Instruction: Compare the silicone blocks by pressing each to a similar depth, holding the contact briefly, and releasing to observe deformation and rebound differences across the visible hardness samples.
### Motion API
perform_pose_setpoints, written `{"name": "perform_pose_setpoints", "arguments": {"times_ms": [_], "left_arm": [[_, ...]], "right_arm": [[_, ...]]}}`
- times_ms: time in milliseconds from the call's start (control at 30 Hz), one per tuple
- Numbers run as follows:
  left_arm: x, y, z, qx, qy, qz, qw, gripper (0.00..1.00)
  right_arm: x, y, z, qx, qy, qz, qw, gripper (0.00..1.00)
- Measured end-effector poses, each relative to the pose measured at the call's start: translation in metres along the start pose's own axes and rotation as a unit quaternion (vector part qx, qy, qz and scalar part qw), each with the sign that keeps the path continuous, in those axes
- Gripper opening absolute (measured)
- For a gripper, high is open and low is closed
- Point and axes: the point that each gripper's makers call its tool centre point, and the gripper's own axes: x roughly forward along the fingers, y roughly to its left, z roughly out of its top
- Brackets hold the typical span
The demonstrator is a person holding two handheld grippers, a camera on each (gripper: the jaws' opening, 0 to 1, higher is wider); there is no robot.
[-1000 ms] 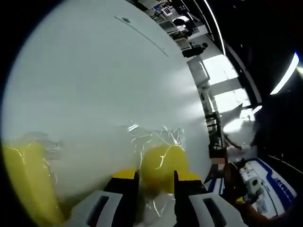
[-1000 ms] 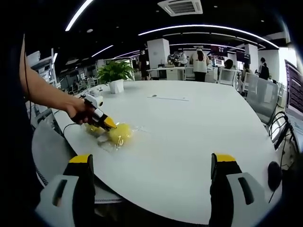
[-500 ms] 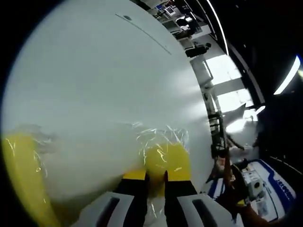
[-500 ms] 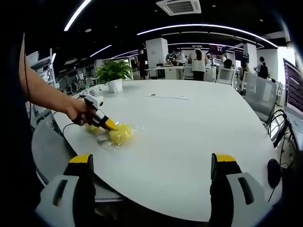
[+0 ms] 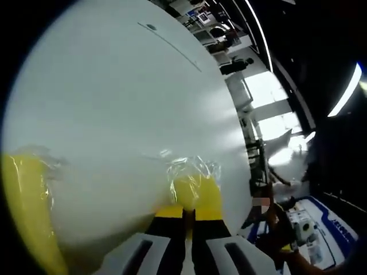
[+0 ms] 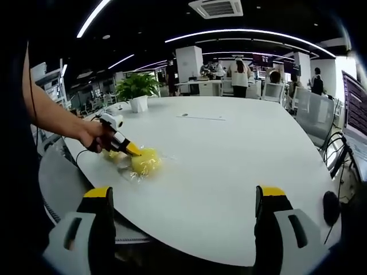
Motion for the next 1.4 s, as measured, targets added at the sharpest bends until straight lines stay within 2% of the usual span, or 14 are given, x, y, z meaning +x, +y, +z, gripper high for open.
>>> {"name": "perform_pose_setpoints", "arguments": {"times_ms": [233, 533, 967, 1233, 1400], "left_arm": [[-0.005, 0.001, 0.003, 0.003, -0.018, -0.008, 0.9998, 0.00], [-0.006, -0.002, 0.004, -0.008, -0.016, -0.017, 0.9997, 0.00], [-0.011, -0.013, 0.011, 0.019, -0.036, -0.042, 0.9983, 0.00], [-0.017, -0.023, 0.018, 0.039, -0.057, -0.065, 0.9955, 0.00], [-0.026, -0.043, 0.029, 0.050, -0.077, -0.095, 0.9913, 0.00]], "right_arm": [[0.000, 0.003, 0.001, 0.001, 0.000, 0.003, 1.0000, 0.97], [0.002, 0.004, 0.002, -0.001, 0.001, 0.005, 1.0000, 0.97], [0.004, 0.008, 0.003, 0.001, 0.002, 0.009, 1.0000, 0.97], [0.004, 0.008, 0.002, -0.001, 0.004, 0.010, 0.9999, 0.96], [0.004, 0.007, 0.005, 0.000, 0.001, 0.010, 0.9999, 0.96]]}}
